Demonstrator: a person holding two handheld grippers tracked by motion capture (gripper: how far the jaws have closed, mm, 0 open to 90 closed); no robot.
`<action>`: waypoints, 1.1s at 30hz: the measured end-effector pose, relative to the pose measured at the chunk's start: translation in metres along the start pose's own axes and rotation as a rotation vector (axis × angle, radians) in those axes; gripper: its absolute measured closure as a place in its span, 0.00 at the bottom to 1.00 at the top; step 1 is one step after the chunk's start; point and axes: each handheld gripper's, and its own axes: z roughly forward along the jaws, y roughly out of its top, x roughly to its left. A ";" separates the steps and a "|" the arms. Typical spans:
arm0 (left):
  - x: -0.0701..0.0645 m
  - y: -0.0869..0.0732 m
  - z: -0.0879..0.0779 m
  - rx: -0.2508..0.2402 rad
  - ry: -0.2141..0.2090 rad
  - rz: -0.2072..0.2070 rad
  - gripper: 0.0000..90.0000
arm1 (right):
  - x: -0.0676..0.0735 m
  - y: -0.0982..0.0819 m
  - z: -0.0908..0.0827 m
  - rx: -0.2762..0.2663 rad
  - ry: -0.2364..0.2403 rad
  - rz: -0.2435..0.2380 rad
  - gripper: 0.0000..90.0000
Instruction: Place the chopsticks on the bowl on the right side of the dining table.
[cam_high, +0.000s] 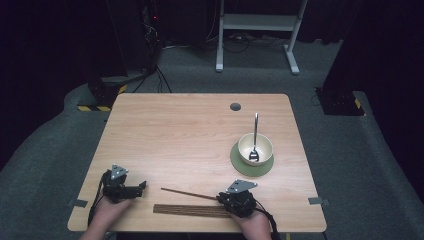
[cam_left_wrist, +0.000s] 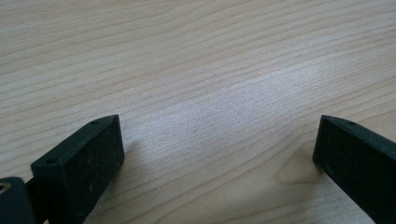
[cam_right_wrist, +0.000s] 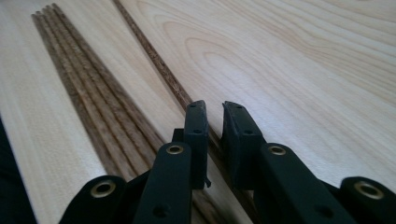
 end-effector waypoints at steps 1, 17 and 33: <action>0.000 0.000 0.000 0.000 0.000 0.000 0.02 | -0.003 0.000 0.000 -0.002 -0.009 0.005 0.90; 0.000 0.000 0.000 -0.001 0.001 -0.002 0.03 | -0.011 0.000 -0.002 -0.015 -0.054 0.038 0.91; 0.000 0.000 0.000 -0.001 0.002 0.002 0.03 | -0.011 0.000 -0.001 -0.014 -0.061 0.030 0.91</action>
